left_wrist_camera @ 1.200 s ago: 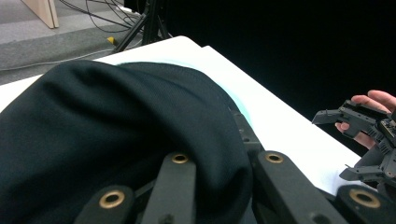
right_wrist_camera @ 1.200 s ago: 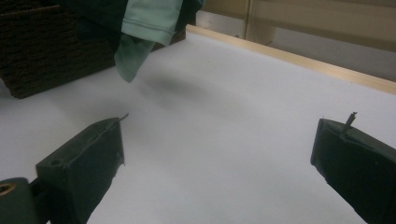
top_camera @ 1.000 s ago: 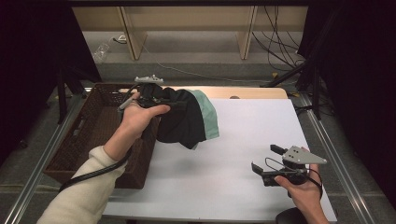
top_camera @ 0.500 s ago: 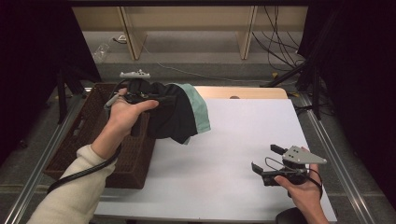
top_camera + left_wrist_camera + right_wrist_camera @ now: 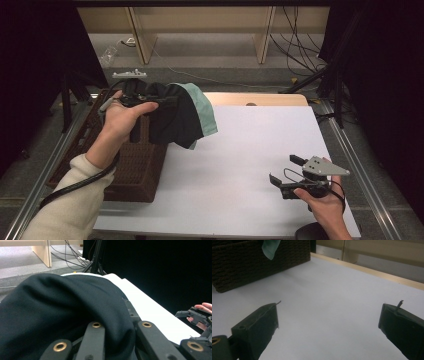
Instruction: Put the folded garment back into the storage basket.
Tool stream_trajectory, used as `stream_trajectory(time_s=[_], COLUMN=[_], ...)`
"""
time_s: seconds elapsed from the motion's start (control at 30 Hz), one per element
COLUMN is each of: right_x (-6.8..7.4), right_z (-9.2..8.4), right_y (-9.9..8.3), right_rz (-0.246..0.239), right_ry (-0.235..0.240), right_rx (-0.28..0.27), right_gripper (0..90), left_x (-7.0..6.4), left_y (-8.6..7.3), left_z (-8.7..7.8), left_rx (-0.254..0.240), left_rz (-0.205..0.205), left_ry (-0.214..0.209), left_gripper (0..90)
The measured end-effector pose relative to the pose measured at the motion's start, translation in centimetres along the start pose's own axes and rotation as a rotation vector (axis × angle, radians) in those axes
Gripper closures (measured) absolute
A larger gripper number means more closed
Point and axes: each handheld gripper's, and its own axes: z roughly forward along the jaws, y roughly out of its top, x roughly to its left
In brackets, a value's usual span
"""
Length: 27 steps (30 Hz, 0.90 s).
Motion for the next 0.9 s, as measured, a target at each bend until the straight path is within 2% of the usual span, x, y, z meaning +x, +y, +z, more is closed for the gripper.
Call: stream_trajectory(time_s=[0.2, 0.9], right_x=[0.0, 0.0], right_z=[0.0, 0.0], right_y=[0.0, 0.0], right_rz=[0.000, 0.001], right_ry=[-0.004, -0.005], right_rx=[0.001, 0.000], right_gripper=[3.3, 3.4], left_x=[0.4, 1.0], left_y=[0.1, 0.4], left_z=[-1.0, -2.3], left_rx=[-0.015, -0.017], left_rz=[-0.002, 0.006], left_ry=[0.017, 0.040], left_gripper=[81.3, 81.3])
